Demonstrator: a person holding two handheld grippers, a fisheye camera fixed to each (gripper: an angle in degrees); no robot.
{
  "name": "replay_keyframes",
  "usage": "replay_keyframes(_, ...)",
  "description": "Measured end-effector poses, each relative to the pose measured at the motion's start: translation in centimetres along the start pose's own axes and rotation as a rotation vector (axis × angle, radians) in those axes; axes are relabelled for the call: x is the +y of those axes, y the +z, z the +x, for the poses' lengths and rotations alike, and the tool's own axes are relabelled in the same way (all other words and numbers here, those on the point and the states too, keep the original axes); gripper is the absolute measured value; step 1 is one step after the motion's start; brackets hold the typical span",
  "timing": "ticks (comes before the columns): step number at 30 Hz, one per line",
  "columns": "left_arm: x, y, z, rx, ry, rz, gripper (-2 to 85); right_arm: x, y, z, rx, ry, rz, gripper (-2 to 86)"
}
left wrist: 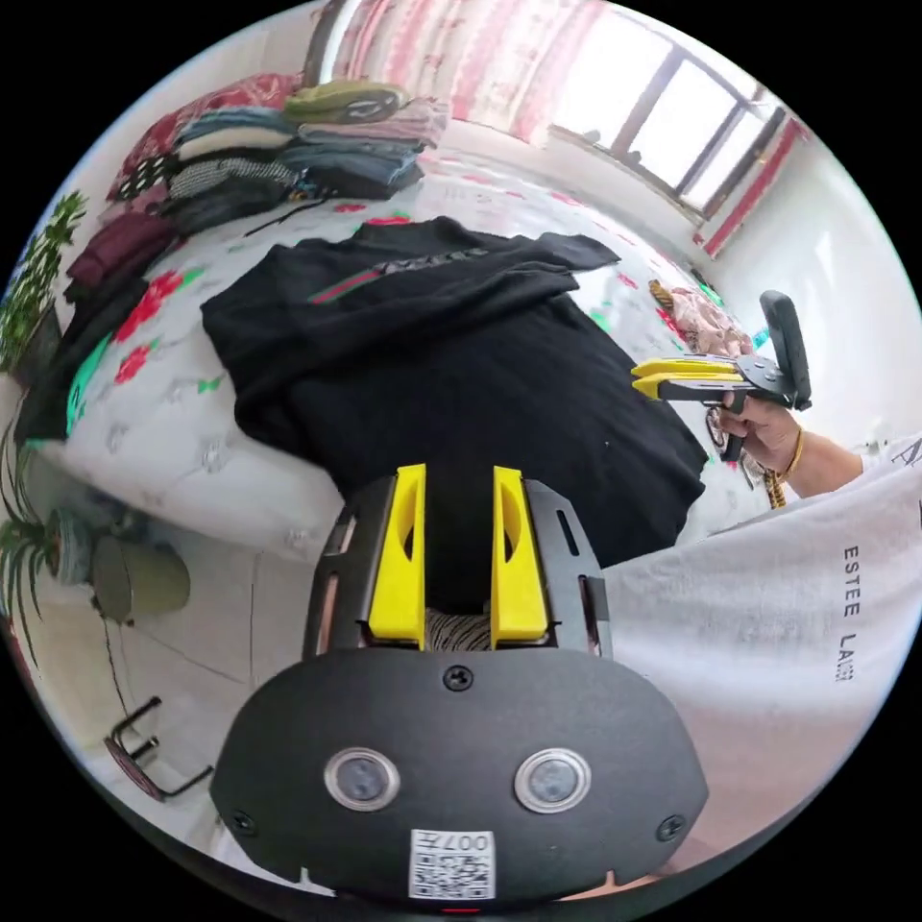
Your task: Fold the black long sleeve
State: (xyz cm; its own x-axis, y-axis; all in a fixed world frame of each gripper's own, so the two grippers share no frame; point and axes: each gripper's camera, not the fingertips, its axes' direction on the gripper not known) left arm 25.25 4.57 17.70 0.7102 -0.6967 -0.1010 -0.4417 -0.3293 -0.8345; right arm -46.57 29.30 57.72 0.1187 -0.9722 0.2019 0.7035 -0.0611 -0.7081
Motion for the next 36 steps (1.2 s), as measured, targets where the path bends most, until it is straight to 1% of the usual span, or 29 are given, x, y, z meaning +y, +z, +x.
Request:
replay_keyframes(1, 1.0, -0.2, -1.6, 0.014, -0.090, 0.000, 10.1, -0.1, 0.1, 0.3, 0.002, 0.002, -0.001, 6.9)
replay_keyframes(4, 3.5, -0.9, -4.7, 0.060, -0.250, 0.029, 9.3, -1.0, 0.6, 0.8, 0.004, -0.041, -0.024, 7.6)
replay_keyframes(7, 5.1, -0.3, -5.8, 0.106, -0.324, 0.032, 10.5, -1.6, 2.0, -1.7, -0.013, -0.180, -0.047, 8.4)
replay_keyframes(8, 5.3, 0.1, -5.9, 0.129, -0.334, 0.029, 10.9, -1.8, 2.9, -3.3, -0.048, -0.244, -0.062, 8.6)
replay_keyframes(10, 5.4, 2.2, -5.7, 0.240, -0.361, 0.005, 12.9, -2.1, 4.6, -6.0, -0.110, -0.333, -0.115, 8.9)
replay_keyframes(11, 5.1, 2.7, -5.5, 0.263, -0.358, -0.003, 13.1, -2.1, 5.6, -7.7, -0.125, -0.377, -0.144, 9.0)
replay_keyframes(14, 2.4, 4.5, -2.9, 0.293, -0.262, -0.062, 13.1, -2.1, 7.0, -10.8, -0.152, -0.427, -0.149, 9.2)
replay_keyframes(16, -0.2, 4.7, 0.1, 0.253, -0.108, -0.109, 11.3, -1.9, 7.4, -11.6, -0.150, -0.451, -0.166, 9.2)
replay_keyframes(18, -1.8, 4.1, 2.2, 0.264, 0.010, -0.097, 10.9, -1.3, 7.5, -11.4, -0.071, -0.469, -0.189, 9.3)
replay_keyframes(19, -2.5, 3.4, 3.2, 0.262, 0.068, -0.088, 11.2, -1.2, 7.4, -11.0, -0.052, -0.461, -0.190, 9.3)
replay_keyframes(21, -2.8, 2.3, 4.1, 0.246, 0.122, -0.065, 11.8, -0.6, 6.4, -8.8, -0.023, -0.377, -0.187, 9.2)
replay_keyframes(23, -2.5, 1.7, 4.1, 0.267, 0.136, -0.047, 12.6, 0.0, 5.4, -7.2, -0.024, -0.302, -0.170, 9.1)
replay_keyframes(26, -1.1, 1.6, 2.4, 0.307, 0.057, -0.043, 12.4, 1.4, 4.7, -7.2, -0.034, -0.294, -0.156, 8.9)
replay_keyframes(29, 0.0, 1.2, -0.6, 0.405, -0.107, -0.008, 11.0, 2.9, 4.8, -8.4, 0.025, -0.331, -0.187, 8.6)
replay_keyframes(31, 1.5, 0.3, -3.6, 0.492, -0.281, 0.087, 9.2, 4.0, 4.5, -8.3, 0.048, -0.309, -0.174, 8.3)
replay_keyframes(33, 2.7, -0.4, -5.5, 0.477, -0.391, 0.149, 8.4, 5.4, 4.1, -7.2, 0.058, -0.243, -0.171, 8.1)
replay_keyframes(34, 3.3, -0.9, -6.7, 0.431, -0.460, 0.173, 7.3, 5.7, 4.0, -6.8, 0.065, -0.223, -0.170, 8.1)
replay_keyframes(36, 3.5, -1.5, -8.0, 0.384, -0.520, 0.188, 6.6, 6.8, 3.1, -5.2, 0.105, -0.147, -0.156, 8.2)
